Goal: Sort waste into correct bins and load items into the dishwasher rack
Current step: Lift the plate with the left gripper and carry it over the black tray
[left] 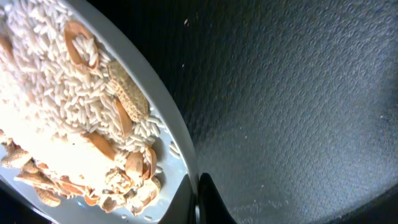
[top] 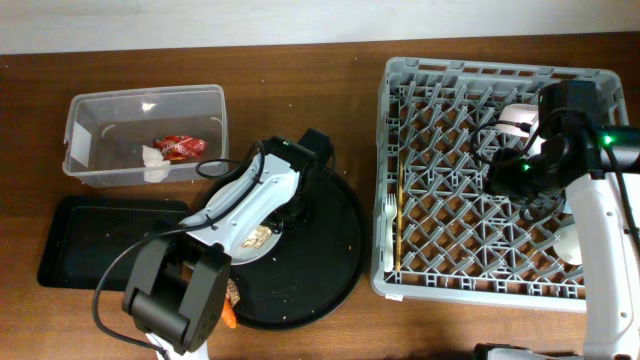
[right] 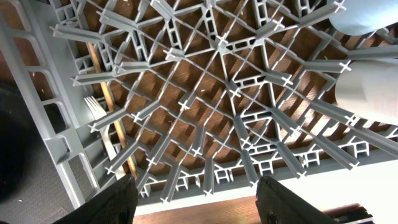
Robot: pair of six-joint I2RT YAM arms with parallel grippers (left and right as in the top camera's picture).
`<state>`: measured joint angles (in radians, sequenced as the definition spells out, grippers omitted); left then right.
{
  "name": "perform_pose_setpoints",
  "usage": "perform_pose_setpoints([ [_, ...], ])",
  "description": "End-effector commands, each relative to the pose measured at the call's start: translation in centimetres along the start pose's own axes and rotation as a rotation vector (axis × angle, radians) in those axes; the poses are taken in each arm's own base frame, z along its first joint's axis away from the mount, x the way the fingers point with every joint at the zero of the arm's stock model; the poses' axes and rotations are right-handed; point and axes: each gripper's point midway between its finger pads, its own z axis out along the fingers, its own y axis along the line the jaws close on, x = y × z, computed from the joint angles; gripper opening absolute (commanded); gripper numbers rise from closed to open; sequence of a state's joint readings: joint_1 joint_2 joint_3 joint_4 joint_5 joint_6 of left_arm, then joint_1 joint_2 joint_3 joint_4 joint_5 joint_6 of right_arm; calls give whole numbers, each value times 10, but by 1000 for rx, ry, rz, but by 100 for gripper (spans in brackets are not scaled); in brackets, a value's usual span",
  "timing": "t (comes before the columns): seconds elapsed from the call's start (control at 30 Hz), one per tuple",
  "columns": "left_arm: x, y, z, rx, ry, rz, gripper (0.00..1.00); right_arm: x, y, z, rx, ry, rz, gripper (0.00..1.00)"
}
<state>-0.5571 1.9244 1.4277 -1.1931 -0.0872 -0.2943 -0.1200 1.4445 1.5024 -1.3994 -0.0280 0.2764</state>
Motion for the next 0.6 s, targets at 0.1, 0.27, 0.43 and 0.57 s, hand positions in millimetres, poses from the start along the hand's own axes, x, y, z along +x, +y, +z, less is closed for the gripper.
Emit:
perform_pose_setpoints([
  [0.1,7,19,-4,-109,26,-76,1,-2,0,-5,-9,-17,-5,65],
  [0.27,12,30,-11,-160,23,-99,1,-2,0,-5,-9,-17,-5,65],
  [0.43,18,41,-27,-193,-5,-124,1,-2,0,-5,-8,-16,-5,65],
  [0.57,20,56,-47,-169,-54,-174,0,-1,0,-5,-8,-13,-5,65],
])
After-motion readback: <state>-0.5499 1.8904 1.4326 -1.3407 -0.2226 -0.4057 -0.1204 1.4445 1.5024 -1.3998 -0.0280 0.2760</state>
